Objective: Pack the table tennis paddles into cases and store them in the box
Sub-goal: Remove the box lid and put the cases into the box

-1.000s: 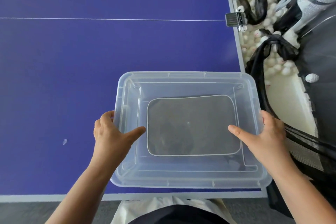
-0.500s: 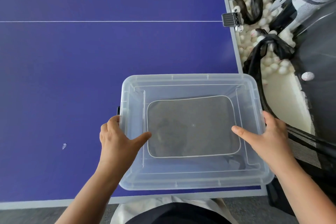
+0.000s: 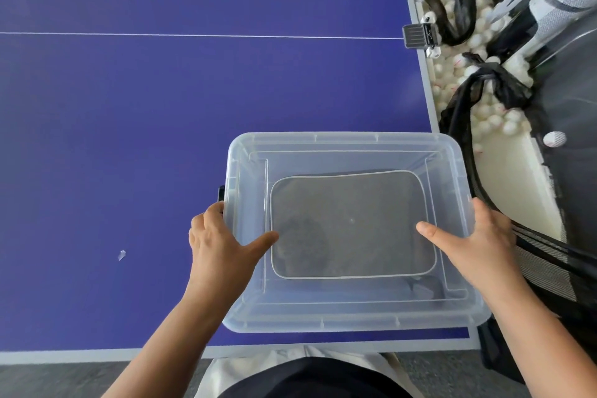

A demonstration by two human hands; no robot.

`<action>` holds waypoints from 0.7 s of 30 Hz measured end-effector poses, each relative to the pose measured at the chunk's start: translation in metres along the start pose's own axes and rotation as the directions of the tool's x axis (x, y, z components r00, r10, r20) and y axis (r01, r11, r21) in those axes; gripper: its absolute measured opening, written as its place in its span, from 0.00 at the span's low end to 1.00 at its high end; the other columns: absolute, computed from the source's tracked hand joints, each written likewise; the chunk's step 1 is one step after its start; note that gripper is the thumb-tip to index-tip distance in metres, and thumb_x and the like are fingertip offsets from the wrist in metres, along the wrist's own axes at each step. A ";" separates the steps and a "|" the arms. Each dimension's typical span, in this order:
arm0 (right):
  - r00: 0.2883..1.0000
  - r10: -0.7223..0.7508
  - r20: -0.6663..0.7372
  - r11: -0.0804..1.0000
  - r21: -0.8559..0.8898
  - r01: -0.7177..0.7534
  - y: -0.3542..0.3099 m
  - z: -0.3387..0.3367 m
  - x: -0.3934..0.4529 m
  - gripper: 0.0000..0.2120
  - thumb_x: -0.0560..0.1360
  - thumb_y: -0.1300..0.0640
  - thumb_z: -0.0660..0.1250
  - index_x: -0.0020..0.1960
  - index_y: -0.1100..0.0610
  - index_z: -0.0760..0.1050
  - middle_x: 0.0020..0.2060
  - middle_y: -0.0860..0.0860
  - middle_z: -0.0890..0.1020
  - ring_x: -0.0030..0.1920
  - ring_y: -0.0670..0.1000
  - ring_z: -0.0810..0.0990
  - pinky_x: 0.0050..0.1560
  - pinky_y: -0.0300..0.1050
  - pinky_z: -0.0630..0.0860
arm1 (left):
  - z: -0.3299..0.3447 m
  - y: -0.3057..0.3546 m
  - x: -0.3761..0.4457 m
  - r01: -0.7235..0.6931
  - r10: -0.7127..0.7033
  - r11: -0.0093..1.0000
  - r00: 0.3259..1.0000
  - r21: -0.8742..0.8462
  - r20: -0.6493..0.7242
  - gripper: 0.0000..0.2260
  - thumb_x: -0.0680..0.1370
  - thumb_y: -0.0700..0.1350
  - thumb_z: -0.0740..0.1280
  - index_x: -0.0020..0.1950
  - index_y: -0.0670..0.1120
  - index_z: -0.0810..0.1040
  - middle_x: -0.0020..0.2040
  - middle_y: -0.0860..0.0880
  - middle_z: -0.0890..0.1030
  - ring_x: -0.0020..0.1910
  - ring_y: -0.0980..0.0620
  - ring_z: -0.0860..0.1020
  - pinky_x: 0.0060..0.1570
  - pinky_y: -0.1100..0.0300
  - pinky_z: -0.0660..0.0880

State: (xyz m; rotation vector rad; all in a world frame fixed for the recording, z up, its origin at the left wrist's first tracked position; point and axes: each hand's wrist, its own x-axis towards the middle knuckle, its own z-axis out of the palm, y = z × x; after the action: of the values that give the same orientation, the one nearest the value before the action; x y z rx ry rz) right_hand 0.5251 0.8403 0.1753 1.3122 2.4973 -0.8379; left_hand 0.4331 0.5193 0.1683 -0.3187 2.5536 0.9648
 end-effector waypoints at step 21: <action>0.515 -0.793 0.325 0.344 -0.457 0.820 -0.124 0.136 -0.053 0.31 0.79 0.32 0.49 0.77 0.46 0.61 0.78 0.51 0.57 0.78 0.61 0.53 0.74 0.68 0.51 | -0.022 -0.035 0.012 0.159 -0.108 0.952 0.974 -0.262 0.198 0.22 0.65 0.59 0.79 0.54 0.57 0.75 0.44 0.59 0.83 0.41 0.62 0.82 0.44 0.56 0.81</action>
State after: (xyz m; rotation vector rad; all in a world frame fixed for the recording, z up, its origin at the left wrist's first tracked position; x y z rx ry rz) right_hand 0.4446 0.6710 0.1342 -0.2598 2.9454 -0.1308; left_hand 0.4281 0.4779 0.1581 -0.4540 2.2034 1.2393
